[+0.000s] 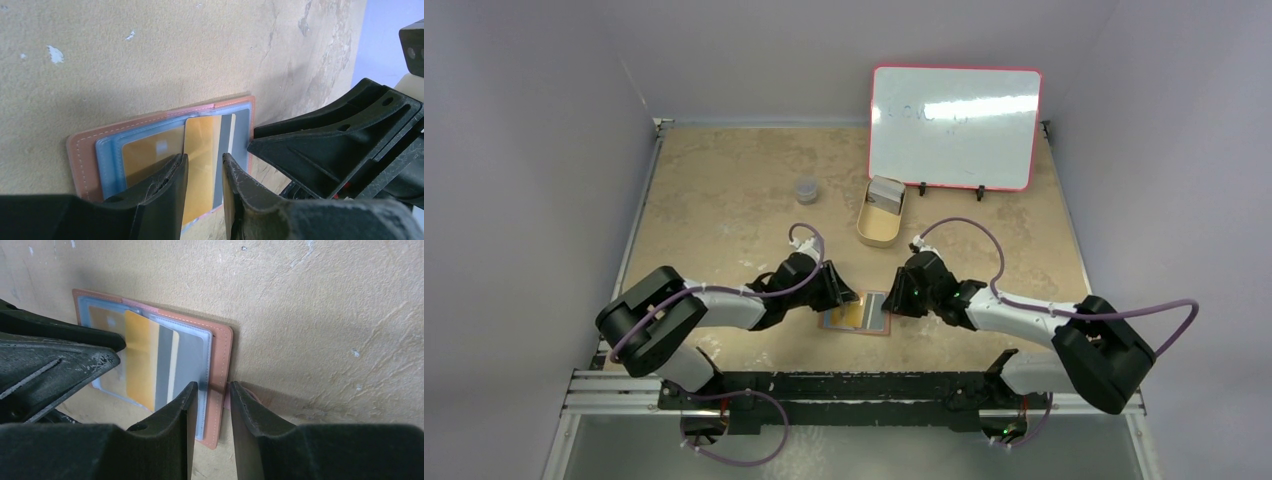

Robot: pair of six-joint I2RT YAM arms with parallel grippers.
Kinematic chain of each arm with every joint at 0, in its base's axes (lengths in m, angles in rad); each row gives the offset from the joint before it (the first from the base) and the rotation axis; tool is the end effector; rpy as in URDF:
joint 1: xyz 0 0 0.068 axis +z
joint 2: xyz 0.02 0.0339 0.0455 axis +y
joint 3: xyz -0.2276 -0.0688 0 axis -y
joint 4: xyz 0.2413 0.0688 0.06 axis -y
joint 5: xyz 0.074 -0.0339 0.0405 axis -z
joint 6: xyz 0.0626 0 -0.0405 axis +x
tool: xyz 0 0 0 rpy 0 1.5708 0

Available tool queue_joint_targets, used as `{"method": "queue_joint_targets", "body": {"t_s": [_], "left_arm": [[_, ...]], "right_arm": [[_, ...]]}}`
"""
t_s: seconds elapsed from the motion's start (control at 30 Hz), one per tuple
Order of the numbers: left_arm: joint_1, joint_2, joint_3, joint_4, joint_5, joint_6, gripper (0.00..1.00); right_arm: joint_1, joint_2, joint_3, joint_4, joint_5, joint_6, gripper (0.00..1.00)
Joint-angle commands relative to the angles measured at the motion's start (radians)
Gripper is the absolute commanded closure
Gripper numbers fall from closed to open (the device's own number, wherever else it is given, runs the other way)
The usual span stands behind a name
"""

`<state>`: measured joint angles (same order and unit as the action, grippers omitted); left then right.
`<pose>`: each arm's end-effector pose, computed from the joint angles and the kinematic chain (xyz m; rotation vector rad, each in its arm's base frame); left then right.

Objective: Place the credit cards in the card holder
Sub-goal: Insert the credit card into the card holder.

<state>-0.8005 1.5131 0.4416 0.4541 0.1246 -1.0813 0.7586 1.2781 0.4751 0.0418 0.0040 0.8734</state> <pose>0.1936 -0.2107 0.0788 -0.2643 2.4330 -1.1107 0.1918 0.1814 0.1053 0.1441 2.4714 0.7692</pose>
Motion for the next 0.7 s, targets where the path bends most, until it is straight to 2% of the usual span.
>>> {"method": "queue_joint_targets", "body": {"t_s": [0.0,0.27,0.5,0.67], "left_arm": [[-0.022,0.033,-0.015,-0.001,0.014,-0.026,0.69],[-0.046,0.013,-0.028,0.053,0.041,-0.095,0.69],[-0.046,-0.111,0.013,-0.195,-0.05,-0.025,0.68],[-0.046,-0.099,0.023,-0.2,-0.06,-0.015,0.66]], "right_arm": [[0.004,0.004,-0.028,0.036,-0.004,0.017,0.67],[0.004,-0.013,-0.046,0.058,0.005,0.029,0.67],[0.004,-0.044,-0.024,0.011,0.0,0.025,0.66],[0.005,-0.067,-0.03,0.003,-0.004,0.03,0.66]]}}
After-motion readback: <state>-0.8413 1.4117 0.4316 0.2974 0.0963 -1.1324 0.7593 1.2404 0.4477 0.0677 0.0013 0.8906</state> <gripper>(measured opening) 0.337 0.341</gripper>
